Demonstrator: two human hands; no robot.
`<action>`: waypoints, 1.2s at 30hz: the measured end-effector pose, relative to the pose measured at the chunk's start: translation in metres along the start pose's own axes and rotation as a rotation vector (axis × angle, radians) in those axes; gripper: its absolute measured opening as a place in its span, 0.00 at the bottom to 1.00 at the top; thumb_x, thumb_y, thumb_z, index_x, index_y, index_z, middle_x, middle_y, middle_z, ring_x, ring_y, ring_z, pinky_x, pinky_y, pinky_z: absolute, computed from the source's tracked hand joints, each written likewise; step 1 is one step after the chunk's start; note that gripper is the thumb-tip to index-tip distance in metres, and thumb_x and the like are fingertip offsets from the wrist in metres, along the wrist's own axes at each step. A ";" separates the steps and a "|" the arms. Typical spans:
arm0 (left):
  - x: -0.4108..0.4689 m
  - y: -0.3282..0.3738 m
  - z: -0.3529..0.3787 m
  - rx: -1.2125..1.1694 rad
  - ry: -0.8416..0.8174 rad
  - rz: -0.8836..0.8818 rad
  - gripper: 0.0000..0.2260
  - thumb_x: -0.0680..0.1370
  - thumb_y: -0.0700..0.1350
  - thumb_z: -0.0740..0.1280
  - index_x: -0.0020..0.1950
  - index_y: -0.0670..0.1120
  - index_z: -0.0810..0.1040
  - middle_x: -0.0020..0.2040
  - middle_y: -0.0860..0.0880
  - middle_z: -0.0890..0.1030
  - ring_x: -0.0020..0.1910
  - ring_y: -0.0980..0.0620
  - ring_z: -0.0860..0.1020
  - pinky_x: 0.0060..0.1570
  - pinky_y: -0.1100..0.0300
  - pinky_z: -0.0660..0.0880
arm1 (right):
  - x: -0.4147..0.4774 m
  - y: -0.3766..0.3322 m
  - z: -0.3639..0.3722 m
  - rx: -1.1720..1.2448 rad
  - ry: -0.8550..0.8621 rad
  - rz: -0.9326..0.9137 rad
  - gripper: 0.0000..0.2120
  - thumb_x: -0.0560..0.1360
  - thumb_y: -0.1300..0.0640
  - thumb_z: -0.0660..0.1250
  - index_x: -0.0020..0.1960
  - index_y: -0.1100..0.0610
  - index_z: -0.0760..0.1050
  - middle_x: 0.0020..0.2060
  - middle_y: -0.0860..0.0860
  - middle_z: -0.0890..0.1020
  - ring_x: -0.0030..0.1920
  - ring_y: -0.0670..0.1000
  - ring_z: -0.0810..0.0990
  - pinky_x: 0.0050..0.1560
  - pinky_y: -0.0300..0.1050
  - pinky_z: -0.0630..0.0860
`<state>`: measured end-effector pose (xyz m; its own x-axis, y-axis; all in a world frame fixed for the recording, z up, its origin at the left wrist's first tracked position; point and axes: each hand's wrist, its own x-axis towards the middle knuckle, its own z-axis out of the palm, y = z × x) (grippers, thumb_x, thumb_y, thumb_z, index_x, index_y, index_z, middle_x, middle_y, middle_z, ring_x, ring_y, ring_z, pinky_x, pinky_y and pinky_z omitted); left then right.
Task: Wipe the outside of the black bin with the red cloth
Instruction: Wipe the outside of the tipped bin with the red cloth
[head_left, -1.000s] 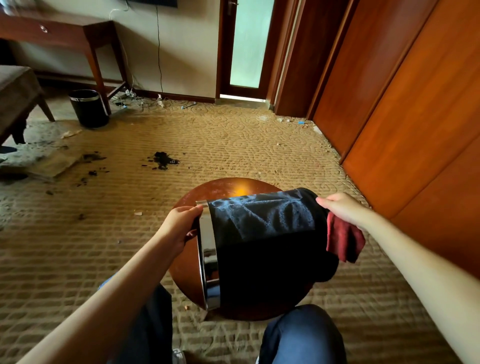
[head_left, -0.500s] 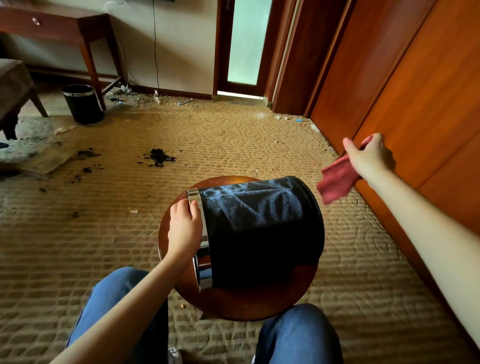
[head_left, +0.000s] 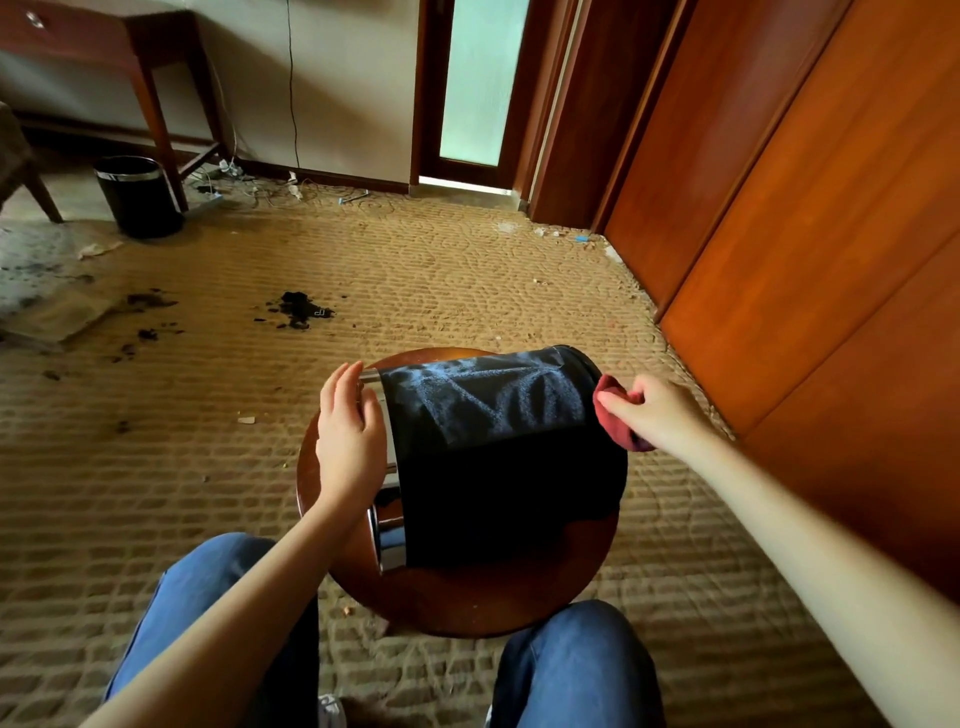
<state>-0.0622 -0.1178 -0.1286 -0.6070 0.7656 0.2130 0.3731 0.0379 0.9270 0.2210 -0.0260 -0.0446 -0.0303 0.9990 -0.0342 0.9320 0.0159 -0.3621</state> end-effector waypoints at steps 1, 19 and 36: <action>0.002 0.000 0.001 0.018 0.000 0.015 0.17 0.83 0.43 0.55 0.71 0.45 0.69 0.73 0.49 0.66 0.71 0.51 0.65 0.67 0.59 0.59 | -0.004 0.000 0.005 -0.007 0.081 -0.048 0.14 0.76 0.47 0.65 0.44 0.57 0.67 0.44 0.55 0.77 0.43 0.56 0.76 0.32 0.44 0.65; 0.025 0.014 0.000 0.230 -0.069 -0.100 0.16 0.82 0.46 0.51 0.66 0.50 0.72 0.70 0.52 0.70 0.65 0.48 0.71 0.66 0.42 0.62 | -0.016 -0.016 0.063 -0.066 0.613 -0.284 0.02 0.74 0.61 0.68 0.46 0.57 0.78 0.44 0.55 0.76 0.45 0.60 0.76 0.35 0.49 0.73; 0.031 0.015 0.000 0.221 -0.075 -0.101 0.15 0.82 0.45 0.51 0.63 0.48 0.74 0.68 0.50 0.72 0.62 0.47 0.73 0.66 0.41 0.63 | -0.004 -0.027 0.061 0.096 0.534 -0.229 0.05 0.76 0.61 0.65 0.48 0.55 0.80 0.47 0.54 0.77 0.48 0.58 0.75 0.42 0.52 0.74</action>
<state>-0.0758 -0.0936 -0.1080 -0.5984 0.7959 0.0919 0.4625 0.2495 0.8508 0.1741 -0.0334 -0.0917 -0.0183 0.8541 0.5198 0.8857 0.2551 -0.3880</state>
